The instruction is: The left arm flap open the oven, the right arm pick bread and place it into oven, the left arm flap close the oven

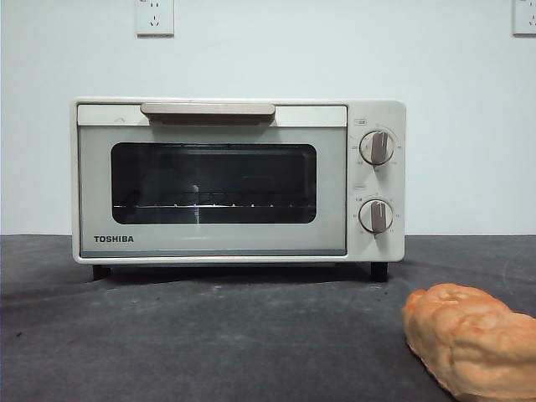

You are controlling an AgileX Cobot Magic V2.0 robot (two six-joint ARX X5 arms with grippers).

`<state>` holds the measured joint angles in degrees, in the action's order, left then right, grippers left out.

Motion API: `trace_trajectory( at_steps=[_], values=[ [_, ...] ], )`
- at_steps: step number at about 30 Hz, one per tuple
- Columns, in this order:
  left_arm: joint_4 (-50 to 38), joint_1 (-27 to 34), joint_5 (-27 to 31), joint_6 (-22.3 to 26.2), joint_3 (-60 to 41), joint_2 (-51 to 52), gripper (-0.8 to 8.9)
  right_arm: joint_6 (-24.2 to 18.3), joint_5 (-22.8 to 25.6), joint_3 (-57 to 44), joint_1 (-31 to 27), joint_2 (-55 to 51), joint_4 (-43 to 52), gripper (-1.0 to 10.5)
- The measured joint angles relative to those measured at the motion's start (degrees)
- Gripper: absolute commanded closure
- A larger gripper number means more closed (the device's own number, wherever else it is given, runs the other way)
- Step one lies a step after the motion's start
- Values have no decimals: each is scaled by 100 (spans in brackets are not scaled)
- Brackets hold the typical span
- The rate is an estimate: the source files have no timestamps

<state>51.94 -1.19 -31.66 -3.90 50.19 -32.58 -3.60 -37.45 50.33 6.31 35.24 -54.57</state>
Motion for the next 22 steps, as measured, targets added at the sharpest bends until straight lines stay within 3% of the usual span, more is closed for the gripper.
trace_trajectory(
  at_steps=[11,22],
  values=[
    [11,0,0,2,0,0,797,273,20,0,35,0,-4,509],
    [11,0,0,2,0,0,797,907,763,-168,643,184,-111,509]
  ],
)
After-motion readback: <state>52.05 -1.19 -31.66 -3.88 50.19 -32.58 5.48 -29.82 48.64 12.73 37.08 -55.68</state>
